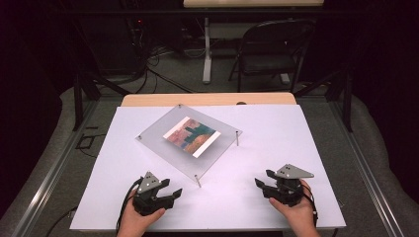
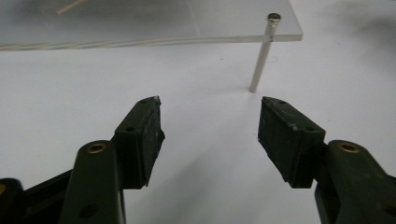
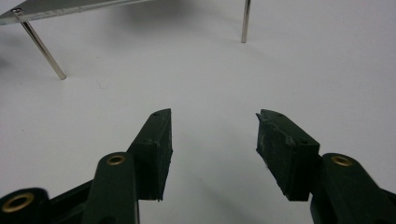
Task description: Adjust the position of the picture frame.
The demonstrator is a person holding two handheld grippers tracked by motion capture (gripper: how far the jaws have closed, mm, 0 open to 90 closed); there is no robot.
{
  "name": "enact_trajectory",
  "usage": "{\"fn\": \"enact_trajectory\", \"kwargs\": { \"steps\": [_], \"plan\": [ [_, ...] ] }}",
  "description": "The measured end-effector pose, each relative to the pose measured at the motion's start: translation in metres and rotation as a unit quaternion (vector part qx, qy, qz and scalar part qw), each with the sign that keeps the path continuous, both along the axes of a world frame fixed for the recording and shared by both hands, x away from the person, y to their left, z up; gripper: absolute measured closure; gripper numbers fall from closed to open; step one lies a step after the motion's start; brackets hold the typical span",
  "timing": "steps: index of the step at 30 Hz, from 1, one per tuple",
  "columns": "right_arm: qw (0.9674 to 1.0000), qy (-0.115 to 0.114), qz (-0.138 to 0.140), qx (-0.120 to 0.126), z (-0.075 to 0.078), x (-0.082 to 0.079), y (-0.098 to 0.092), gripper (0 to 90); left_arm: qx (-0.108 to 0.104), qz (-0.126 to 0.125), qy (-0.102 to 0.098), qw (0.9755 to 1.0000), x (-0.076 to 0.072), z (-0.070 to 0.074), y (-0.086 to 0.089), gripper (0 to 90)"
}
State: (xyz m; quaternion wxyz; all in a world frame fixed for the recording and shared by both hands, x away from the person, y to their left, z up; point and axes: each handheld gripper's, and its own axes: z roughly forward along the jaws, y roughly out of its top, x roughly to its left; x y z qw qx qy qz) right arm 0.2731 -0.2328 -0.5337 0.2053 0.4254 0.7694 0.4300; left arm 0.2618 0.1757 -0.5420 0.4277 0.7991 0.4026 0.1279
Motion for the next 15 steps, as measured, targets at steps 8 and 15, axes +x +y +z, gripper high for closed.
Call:
{"fn": "enact_trajectory", "kwargs": {
  "steps": [8,15],
  "plan": [
    [1.0000,0.004,-0.003,0.004,0.000,0.002,-0.002,45.2,-0.008,0.000,0.016,0.9998,-0.001,0.000,-0.015,40.0],
    [0.9998,0.015,-0.006,0.015,-0.001,0.004,-0.005,45.0,-0.011,-0.020,0.010,0.9997,-0.002,-0.003,-0.032,45.7]
  ]
}}
